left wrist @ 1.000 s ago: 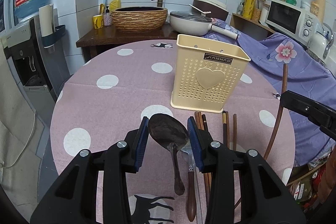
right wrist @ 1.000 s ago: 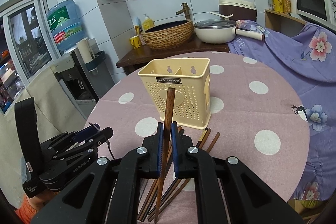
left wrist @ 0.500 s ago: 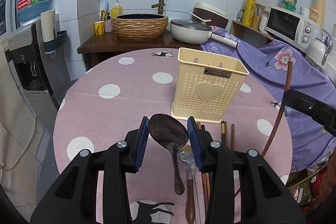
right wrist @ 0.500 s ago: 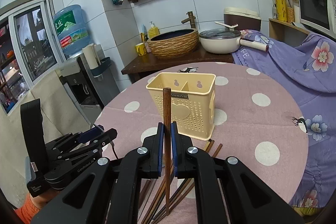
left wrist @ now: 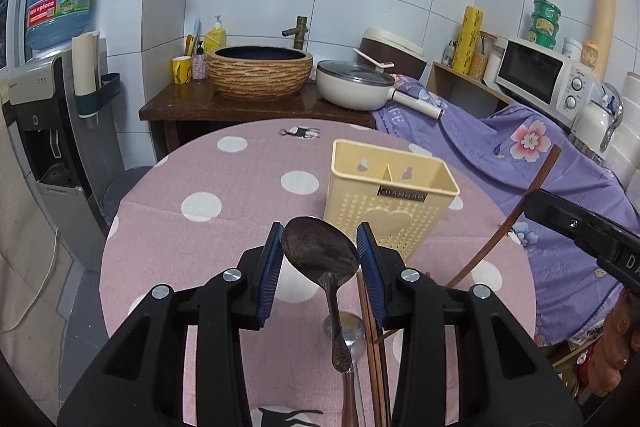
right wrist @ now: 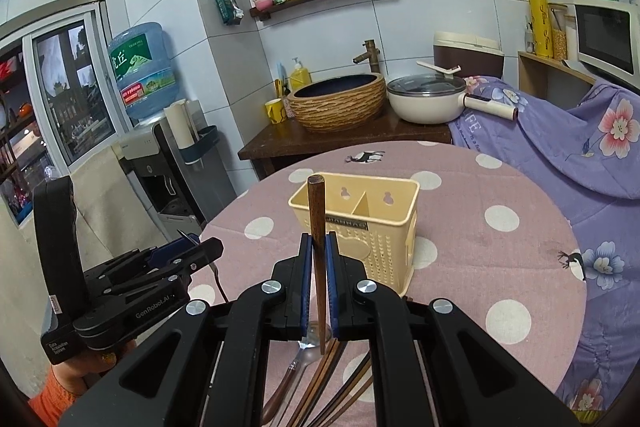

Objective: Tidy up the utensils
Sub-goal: 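Lift the spoon with the left tool over the basket while the right tool carries the chopstick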

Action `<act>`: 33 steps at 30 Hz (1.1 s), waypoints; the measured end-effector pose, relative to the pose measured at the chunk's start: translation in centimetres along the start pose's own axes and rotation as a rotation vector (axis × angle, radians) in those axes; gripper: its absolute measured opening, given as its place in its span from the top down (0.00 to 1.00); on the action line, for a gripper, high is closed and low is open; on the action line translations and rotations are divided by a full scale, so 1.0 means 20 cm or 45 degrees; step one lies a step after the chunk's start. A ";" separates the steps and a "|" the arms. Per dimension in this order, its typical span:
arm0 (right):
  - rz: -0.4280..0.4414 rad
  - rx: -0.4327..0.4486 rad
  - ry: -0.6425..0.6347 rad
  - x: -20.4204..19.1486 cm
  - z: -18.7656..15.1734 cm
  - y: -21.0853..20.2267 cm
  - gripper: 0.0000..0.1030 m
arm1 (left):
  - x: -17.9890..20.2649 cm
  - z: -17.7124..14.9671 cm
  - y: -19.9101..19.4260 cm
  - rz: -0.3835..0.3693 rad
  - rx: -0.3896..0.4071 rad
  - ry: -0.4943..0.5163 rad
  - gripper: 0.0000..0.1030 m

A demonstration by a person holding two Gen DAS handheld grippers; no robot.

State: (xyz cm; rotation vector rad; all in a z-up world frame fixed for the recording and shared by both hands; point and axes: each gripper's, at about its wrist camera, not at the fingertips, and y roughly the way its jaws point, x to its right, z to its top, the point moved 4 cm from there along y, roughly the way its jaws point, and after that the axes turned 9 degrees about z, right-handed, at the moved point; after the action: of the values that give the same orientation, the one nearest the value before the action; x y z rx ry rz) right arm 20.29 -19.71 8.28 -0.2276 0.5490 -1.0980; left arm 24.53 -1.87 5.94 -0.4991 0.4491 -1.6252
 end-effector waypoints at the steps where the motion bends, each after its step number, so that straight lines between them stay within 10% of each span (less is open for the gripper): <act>1: 0.001 0.007 -0.004 0.00 0.02 0.00 0.93 | 0.00 0.03 0.00 -0.009 0.002 -0.004 0.63; 22: -0.063 0.204 -0.080 0.02 0.72 -0.05 0.93 | 0.12 0.83 0.05 -0.036 0.207 -0.034 0.63; 33: -0.179 0.118 -0.051 0.20 0.60 0.13 0.93 | 0.26 0.69 0.34 -0.053 0.207 0.039 0.63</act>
State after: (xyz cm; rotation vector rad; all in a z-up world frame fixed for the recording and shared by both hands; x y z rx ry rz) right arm 29.99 -23.32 16.08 -0.2091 0.4501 -1.2501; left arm 37.31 -7.82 13.85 -0.3637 0.3277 -1.6957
